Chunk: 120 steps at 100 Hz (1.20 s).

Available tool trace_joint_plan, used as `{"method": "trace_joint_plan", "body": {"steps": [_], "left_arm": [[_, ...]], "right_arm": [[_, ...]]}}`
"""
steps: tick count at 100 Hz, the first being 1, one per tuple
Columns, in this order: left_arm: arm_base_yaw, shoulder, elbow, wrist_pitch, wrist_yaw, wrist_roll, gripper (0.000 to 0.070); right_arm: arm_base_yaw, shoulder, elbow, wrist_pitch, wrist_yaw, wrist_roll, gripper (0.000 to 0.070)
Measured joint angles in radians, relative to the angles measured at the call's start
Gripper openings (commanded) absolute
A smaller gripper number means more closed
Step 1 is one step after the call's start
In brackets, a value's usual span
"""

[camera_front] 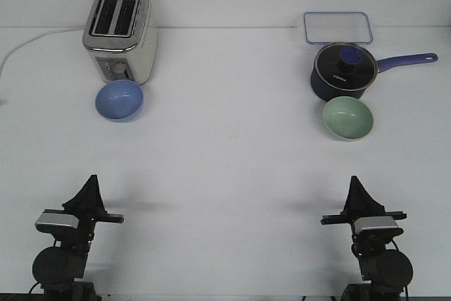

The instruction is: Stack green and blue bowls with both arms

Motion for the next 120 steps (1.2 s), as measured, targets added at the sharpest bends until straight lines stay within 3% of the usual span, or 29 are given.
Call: {"method": "trace_joint_plan", "body": {"steps": [72,86,120], "left_arm": [[0.000,0.000,0.000,0.000,0.000,0.000,0.0011],[0.000,0.000,0.000,0.000,0.000,0.000,0.0011],[0.000,0.000,0.000,0.000,0.000,0.000,0.0011]], "right_arm": [[0.000,0.000,0.032,-0.022,0.019,0.000,0.0000],[0.000,0.006,0.125,-0.105,0.080,0.000,0.0000],[0.000,0.212,0.437,-0.459,0.078,0.000,0.0000]]}}
